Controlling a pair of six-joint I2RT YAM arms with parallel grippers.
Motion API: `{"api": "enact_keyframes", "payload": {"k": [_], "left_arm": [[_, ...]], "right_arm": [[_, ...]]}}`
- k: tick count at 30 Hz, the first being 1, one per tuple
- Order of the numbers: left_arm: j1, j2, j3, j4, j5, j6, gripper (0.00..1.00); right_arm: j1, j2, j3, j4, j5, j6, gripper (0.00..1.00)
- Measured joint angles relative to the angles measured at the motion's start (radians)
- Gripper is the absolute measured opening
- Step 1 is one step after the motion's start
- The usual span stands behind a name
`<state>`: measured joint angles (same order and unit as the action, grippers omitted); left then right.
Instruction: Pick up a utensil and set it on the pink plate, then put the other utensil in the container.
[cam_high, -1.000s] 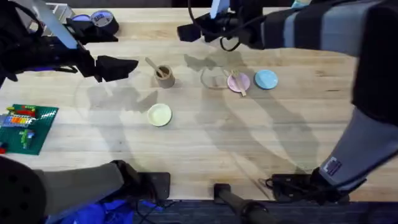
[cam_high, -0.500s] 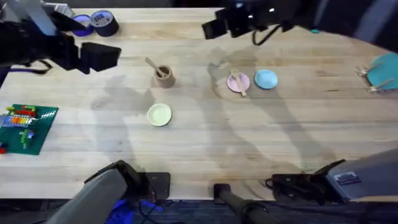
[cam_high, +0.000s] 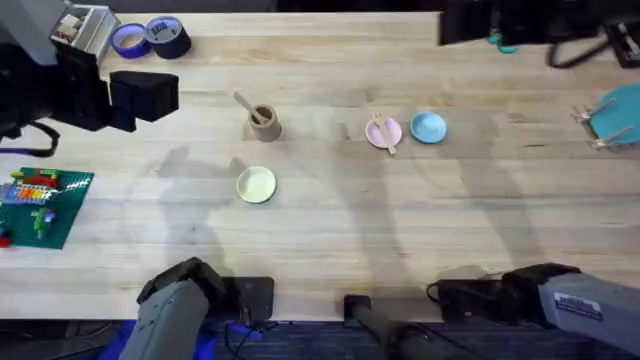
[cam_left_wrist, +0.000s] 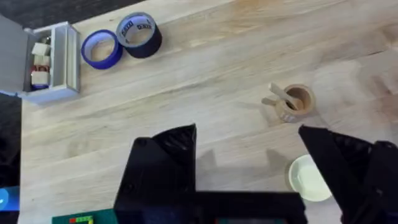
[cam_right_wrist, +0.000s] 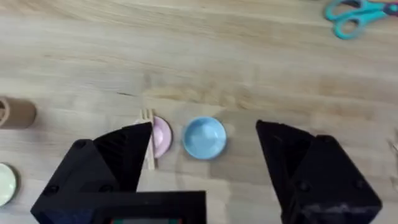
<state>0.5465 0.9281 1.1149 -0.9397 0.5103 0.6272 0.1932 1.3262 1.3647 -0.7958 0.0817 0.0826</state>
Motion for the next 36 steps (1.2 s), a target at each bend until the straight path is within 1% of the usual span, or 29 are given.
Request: {"api": "enact_keyframes", "payload": {"k": [4, 8, 14, 19, 21, 23, 29, 32, 36], "left_arm": [[0.000, -0.009, 0.000, -0.028, -0.007, -0.038, 0.995], [-0.011, -0.009, 0.000, -0.052, -0.010, -0.069, 0.995], [-0.072, -0.009, 0.000, -0.090, -0.010, -0.101, 0.995], [-0.115, -0.009, 0.000, -0.128, -0.011, -0.144, 0.995], [-0.123, -0.009, 0.000, -0.131, -0.016, -0.174, 0.995], [-0.125, -0.009, 0.000, -0.131, -0.038, -0.223, 0.997], [-0.125, -0.009, 0.000, -0.150, -0.148, -0.395, 0.997], [-0.125, -0.009, 0.000, -0.157, -0.177, -0.448, 0.997], [-0.129, -0.009, 0.000, -0.164, -0.197, -0.483, 0.998]], "right_arm": [[-0.039, -0.063, -0.004, -0.075, 0.008, -0.001, 0.997], [-0.041, -0.124, -0.063, -0.082, 0.008, -0.001, 0.997], [-0.041, -0.244, -0.227, -0.077, 0.008, 0.004, 0.997], [-0.041, -0.346, -0.321, -0.073, 0.008, 0.023, 0.996], [-0.041, -0.375, -0.343, -0.074, 0.008, 0.034, 0.997], [-0.041, -0.394, -0.356, -0.073, 0.009, 0.045, 0.997], [-0.041, -0.407, -0.364, -0.073, 0.009, 0.071, 0.997], [-0.041, -0.407, -0.365, -0.073, 0.009, 0.090, 0.997], [-0.041, -0.407, -0.365, -0.069, 0.009, 0.106, 0.998]]}}
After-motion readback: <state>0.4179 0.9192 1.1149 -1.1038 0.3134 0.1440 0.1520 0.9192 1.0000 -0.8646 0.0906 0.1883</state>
